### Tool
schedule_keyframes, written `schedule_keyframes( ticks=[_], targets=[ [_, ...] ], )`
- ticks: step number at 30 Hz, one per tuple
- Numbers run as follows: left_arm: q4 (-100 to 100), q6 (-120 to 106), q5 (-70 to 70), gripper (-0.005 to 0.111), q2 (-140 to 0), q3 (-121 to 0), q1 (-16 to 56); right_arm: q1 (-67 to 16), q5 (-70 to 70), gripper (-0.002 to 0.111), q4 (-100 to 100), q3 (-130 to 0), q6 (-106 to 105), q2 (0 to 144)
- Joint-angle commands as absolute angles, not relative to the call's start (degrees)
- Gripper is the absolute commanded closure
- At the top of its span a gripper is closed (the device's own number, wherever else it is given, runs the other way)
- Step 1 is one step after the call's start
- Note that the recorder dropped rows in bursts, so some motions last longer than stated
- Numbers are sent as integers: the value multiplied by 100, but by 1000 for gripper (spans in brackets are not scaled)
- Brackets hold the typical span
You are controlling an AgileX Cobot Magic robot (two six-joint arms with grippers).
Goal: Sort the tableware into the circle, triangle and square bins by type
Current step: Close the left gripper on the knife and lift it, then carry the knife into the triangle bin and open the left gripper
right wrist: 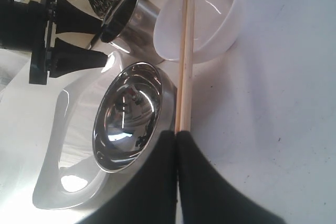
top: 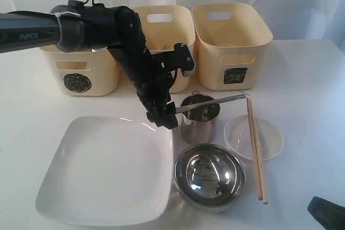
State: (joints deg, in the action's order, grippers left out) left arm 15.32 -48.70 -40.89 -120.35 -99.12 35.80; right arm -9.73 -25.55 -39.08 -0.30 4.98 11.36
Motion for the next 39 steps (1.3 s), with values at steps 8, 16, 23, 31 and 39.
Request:
schedule_keyframes(
  ticks=[8,16,23,31,39],
  targets=[
    [1644,-4872,-4216,101,-12037,-9944,3609,-994,-2526,108,-3889,0,502,1099],
    [1668,-4872,-4204,107,-12037,-9944,3609,-994,-2526,108,-3889,0,502,1099],
    [1655,-4872,-4164,107,-11923,-9944,3609,-994,-2526,108,-3889,0,502,1099],
    [1626,-4884,-4082,107,-11627,-9944,3609,-994,-2526,108,-3889,0,502,1099],
    [1433,-4884,-3595,107,-11400,-9944,3609,-994,-2526,108,-3889,0,502,1099]
  ],
)
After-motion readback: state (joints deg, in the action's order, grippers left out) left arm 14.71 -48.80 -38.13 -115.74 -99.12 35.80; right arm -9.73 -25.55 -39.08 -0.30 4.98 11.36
